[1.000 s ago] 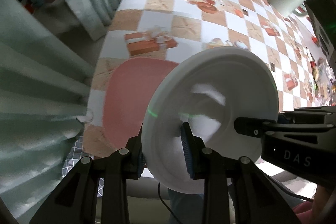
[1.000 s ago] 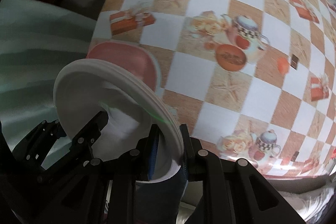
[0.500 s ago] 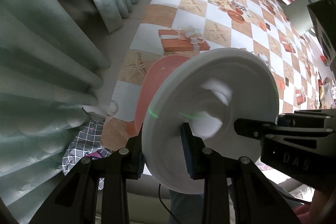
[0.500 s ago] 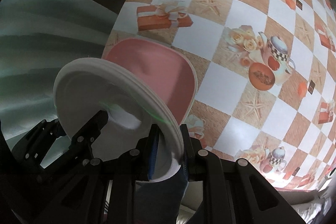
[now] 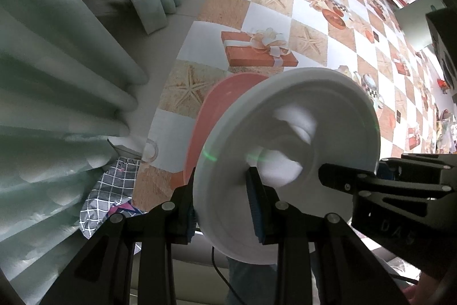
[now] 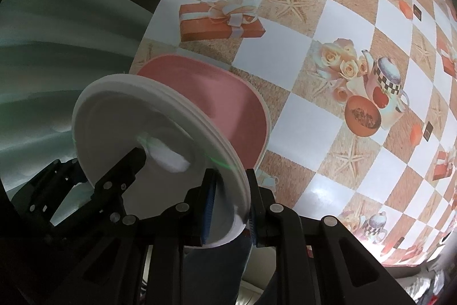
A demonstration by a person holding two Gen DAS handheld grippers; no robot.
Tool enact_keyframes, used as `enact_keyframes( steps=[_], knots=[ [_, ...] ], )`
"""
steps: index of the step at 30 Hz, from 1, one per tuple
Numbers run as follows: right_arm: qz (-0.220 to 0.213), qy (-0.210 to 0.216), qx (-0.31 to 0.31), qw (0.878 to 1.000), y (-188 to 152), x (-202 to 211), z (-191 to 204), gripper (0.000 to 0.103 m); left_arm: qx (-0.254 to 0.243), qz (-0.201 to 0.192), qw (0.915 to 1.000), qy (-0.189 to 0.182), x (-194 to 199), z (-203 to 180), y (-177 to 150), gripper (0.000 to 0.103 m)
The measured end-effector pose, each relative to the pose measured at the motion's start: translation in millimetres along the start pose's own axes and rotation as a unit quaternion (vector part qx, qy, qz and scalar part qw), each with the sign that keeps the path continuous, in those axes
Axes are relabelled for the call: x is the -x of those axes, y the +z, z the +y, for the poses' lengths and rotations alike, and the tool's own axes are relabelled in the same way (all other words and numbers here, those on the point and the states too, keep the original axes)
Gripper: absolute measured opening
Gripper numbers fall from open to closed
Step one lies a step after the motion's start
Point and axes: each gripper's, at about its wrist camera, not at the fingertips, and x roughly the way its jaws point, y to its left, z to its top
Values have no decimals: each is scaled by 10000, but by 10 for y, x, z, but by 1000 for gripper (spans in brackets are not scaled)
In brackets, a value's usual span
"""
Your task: Organize plates and bowls
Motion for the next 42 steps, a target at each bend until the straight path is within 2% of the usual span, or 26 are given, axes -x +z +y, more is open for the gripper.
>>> enact_keyframes(
  steps=[8, 10, 12, 14, 16, 17, 18, 19, 20, 21, 22, 24, 27, 30, 36, 42],
  knots=[
    [5, 45, 5, 10000, 54, -63, 44, 22, -118, -49, 9999, 92, -41, 5, 50, 36],
    [18, 81, 32, 10000, 49, -63, 49, 22, -170, -196, 9995, 166, -3, -20, 40, 47],
    [-9, -19, 42, 10000, 37, -31, -27, 23, -190, -355, 9987, 320, 36, -26, 43, 64],
    [-13, -19, 16, 10000, 34, -11, -77, 23, -185, -445, 9984, 294, 70, -18, 51, 71],
    [-42, -9, -25, 10000, 21, 29, -123, 24, -202, -387, 9987, 275, 78, -19, 66, 73],
    [-86, -43, -13, 10000, 11, 64, -128, 36, -252, -304, 9985, 374, 71, -34, 73, 73],
    [-152, -142, 22, 9998, -1, 101, -139, 53, -279, -229, 9980, 517, 59, -42, 79, 73],
    [-259, -282, 56, 9993, -11, 155, -153, 61, -290, -217, 9975, 605, 56, -37, 70, 73],
    [-371, -305, 69, 9988, -30, 221, -176, 75, -284, -242, 9972, 655, 65, -26, 59, 75],
    [-434, -265, 69, 9987, -31, 266, -194, 89, -257, -268, 9971, 671, 85, -11, 50, 82],
    [-504, -199, 53, 9985, -34, 320, -219, 93, -221, -312, 9970, 672, 115, 5, 39, 82],
    [-645, -157, 29, 9978, -54, 439, -250, 94, -191, -414, 9969, 646, 181, 13, 15, 82],
    [-778, -226, 79, 9967, -92, 592, -258, 94, -129, -677, 9941, 832, 327, 29, -16, 83],
    [-865, -352, 105, 9956, -148, 706, -212, 94, -85, -655, 9930, 980, 429, 32, -20, 83],
    [-983, -368, 287, 9941, -308, 880, -133, 94, -237, -670, 9947, 737, 686, -14, -70, 85],
    [-1311, -875, 665, 9853, -428, 1065, 12, 94, -633, -532, 9954, 484, 836, -140, -136, 85]
  ],
)
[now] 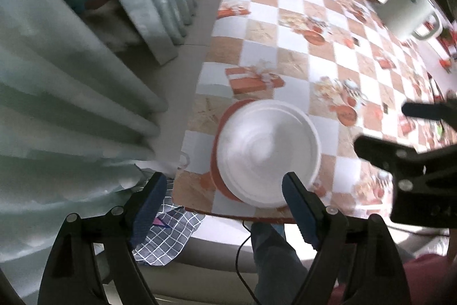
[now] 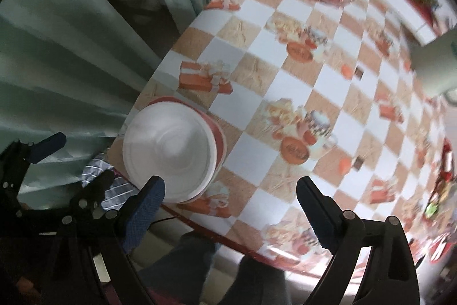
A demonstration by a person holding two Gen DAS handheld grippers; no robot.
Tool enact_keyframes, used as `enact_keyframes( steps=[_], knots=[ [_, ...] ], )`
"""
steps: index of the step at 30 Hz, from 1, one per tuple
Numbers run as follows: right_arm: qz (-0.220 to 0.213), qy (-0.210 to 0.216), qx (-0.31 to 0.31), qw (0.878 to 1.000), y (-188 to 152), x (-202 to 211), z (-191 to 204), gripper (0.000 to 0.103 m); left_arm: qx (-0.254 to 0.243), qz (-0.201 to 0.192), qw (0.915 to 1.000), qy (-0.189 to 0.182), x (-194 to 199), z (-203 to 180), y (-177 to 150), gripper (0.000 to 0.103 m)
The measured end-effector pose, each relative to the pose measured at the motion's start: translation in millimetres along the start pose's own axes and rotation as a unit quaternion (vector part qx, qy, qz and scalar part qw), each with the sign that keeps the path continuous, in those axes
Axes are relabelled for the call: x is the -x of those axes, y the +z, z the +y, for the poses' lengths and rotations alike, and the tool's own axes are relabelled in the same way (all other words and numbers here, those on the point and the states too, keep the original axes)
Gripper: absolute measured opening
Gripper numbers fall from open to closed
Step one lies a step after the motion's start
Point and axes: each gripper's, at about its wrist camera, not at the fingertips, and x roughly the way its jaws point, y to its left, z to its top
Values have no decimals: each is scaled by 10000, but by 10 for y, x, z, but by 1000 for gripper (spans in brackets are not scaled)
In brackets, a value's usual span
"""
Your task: Organize plates and bowls
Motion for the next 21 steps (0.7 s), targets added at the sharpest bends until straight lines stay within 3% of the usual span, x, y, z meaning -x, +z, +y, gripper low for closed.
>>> enact_keyframes(
  steps=[21],
  knots=[
    [2, 71, -3, 10000, -31, 47, 7, 94, -227, -205, 9994, 166, 204, -201, -35, 85]
  ],
)
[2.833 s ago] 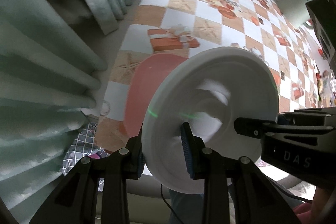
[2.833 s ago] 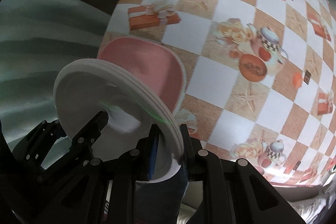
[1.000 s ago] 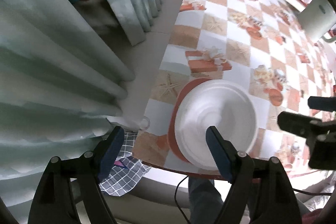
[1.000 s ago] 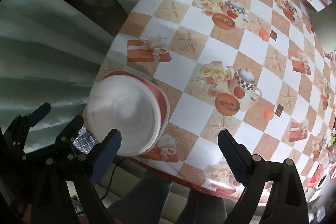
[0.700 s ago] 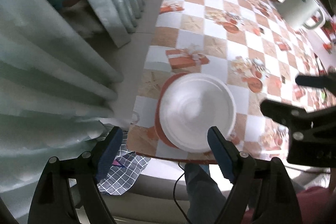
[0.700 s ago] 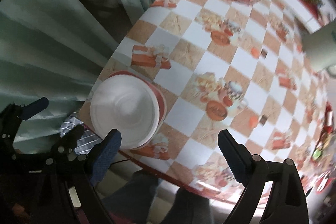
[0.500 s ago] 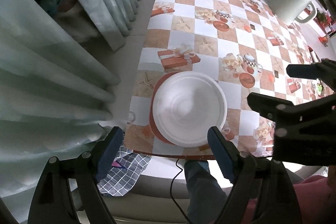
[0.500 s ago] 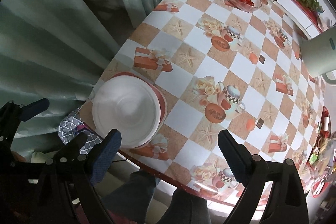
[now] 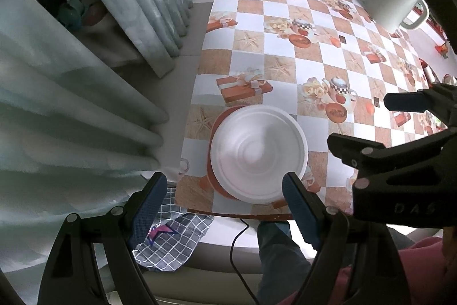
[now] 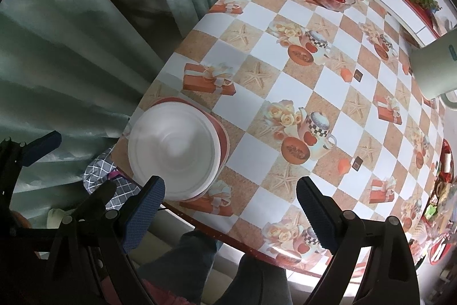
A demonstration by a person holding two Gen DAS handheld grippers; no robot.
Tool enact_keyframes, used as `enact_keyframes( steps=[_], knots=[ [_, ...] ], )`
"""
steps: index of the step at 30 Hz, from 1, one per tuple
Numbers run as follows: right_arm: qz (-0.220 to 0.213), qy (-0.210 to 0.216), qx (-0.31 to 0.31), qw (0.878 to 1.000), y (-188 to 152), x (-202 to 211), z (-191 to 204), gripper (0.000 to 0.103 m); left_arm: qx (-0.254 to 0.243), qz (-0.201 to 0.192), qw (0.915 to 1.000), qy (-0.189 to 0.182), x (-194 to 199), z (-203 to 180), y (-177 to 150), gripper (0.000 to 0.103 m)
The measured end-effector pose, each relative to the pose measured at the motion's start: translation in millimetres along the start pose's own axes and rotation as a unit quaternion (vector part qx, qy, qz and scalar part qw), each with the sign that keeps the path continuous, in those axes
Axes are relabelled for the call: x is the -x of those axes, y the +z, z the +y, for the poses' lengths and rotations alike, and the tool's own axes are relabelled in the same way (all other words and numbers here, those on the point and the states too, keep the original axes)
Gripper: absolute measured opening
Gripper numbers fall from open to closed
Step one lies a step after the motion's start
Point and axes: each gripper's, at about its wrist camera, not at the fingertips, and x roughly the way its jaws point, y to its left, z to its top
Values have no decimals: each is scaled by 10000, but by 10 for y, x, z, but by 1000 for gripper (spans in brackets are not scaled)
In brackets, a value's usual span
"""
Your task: Organize plates and bowls
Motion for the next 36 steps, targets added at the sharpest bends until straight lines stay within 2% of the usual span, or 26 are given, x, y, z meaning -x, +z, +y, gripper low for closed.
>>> enact_keyframes(
  steps=[36],
  knots=[
    [184, 213, 11, 9996, -98, -74, -8, 94, -140, 206, 9996, 111, -22, -73, -43, 85]
  ],
)
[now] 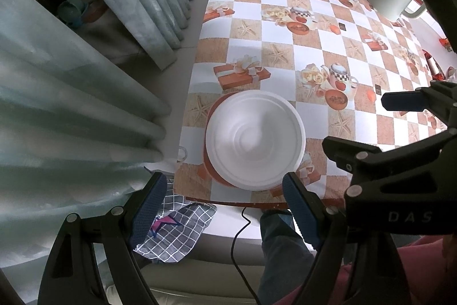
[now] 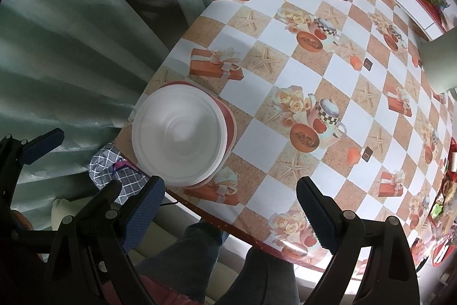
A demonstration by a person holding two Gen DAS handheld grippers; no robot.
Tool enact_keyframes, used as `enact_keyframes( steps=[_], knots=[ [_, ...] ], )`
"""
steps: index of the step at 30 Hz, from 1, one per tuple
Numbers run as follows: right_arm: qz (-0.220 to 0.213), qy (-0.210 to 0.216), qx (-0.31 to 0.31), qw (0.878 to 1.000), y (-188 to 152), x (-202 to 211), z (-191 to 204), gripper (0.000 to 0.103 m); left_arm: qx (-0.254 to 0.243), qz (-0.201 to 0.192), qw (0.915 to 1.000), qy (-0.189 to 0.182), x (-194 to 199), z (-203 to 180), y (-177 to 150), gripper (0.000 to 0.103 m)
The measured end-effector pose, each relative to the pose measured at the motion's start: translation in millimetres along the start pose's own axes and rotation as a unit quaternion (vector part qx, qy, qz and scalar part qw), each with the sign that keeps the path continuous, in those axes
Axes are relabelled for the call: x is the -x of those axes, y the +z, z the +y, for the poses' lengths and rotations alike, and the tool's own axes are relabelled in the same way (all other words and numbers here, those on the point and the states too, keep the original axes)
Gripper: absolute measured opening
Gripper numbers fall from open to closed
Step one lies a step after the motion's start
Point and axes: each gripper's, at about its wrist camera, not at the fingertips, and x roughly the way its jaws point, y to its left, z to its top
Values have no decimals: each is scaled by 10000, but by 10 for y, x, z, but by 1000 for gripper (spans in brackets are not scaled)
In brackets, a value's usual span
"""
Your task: Organize plates and bowls
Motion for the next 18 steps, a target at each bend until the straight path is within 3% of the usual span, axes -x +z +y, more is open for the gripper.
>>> enact_keyframes(
  steps=[13, 18],
  knots=[
    [34, 16, 104, 9999, 5, -31, 41, 94, 100, 79, 9999, 14, -16, 32, -18, 85],
    [13, 125, 88, 9999, 3, -31, 24, 94, 245, -24, 9996, -136, 19, 101, -19, 85]
  ],
)
